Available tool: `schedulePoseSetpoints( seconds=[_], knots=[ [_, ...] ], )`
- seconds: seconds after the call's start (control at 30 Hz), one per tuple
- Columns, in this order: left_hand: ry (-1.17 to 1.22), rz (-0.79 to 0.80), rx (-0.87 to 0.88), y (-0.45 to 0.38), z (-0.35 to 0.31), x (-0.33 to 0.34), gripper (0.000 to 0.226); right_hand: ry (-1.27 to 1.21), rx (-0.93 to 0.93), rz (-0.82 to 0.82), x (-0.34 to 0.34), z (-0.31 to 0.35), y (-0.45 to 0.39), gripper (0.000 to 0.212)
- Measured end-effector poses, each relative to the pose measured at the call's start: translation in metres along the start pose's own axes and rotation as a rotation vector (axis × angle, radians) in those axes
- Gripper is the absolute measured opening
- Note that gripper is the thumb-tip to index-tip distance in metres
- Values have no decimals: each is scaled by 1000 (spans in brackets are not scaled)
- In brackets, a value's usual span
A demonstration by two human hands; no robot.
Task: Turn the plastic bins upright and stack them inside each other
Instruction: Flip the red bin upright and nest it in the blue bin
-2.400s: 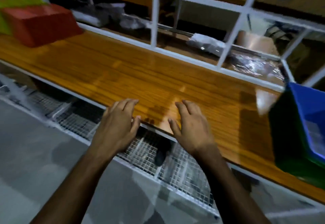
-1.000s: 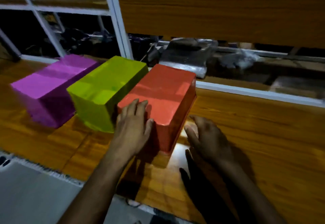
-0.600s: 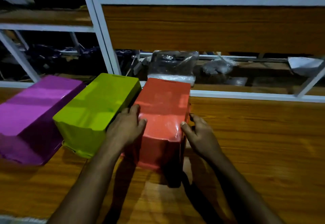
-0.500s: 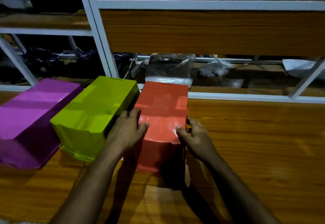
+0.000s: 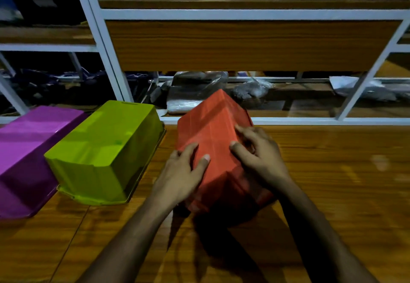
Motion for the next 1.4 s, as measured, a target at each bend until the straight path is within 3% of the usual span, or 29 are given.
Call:
schedulePoseSetpoints(
  seconds=[0.13,0.27,0.4,0.47,0.53,0.6,0.7,0.93,1.17,1.3,1.4],
  knots=[
    [110,-74,8,-3,-20,-14,80,-32,-82,79,4,13,5,50],
    [77,-105,8,1,-41,-37,83,-118,-65,223,8,10,12,47],
    [138,-170,-18,1,-48,-53,66,-8,126,-26,-21,-25,9,51],
    [194,-243,-30,4,-47,-61,62,-216,365,-107,-29,-59,15,51],
    [227,-332,-35,7,-44,-68,57,-634,521,-156,-23,-79,21,44],
    [270,-373,-29,8,-42,-70,49,-889,569,-229,-23,-83,22,40],
    [322,-407,8,9,-42,-67,33,-1037,552,-303,-26,-81,18,40],
    [280,-480,-4,8,-30,-64,13,-971,465,-332,-25,-65,12,34],
    [170,-373,92,-1,-39,-48,16,-854,387,-290,-21,-57,5,38],
    [146,-342,81,-4,-49,-52,29,-813,320,-176,-11,-31,-1,35],
    [176,-324,45,-7,-52,-55,43,-787,275,1,10,-12,-3,29]
  ],
)
Point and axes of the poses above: each hand's wrist, its own y-axis away from the middle knuckle, its own x-axis out of the palm, z = x × y, the point moved 9 cm from there along -y, towards the middle knuckle, and after that the axes turned 15 degrees about -y, right-handed, at the moved point
